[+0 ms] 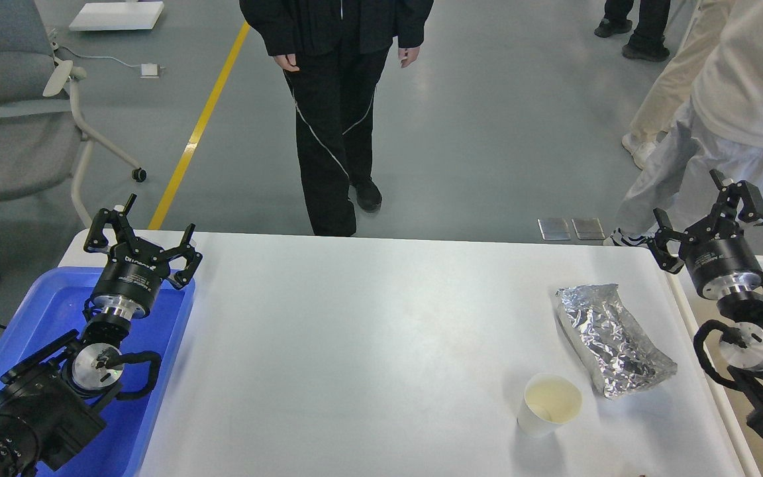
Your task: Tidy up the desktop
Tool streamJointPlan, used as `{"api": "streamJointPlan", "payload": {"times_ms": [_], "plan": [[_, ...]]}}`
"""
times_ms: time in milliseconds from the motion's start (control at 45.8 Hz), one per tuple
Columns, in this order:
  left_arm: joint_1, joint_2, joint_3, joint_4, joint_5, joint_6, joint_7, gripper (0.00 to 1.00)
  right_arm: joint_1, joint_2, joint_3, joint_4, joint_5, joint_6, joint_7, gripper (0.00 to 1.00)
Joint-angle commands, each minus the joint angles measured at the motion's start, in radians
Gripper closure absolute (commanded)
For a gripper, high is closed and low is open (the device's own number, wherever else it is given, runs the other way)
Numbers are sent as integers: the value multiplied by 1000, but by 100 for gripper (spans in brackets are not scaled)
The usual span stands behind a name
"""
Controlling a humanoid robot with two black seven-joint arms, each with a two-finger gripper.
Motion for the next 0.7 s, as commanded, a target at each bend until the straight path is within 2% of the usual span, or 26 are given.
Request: {"api": "streamJointPlan", "payload": {"times_ms": [0, 676], "plan": [[1, 1, 0, 0, 0, 0, 0, 0, 7, -4, -11, 0, 0, 2, 0, 0], [1, 1, 0, 0, 0, 0, 0, 0, -10, -11, -10, -3, 0, 3, 0, 0]]}}
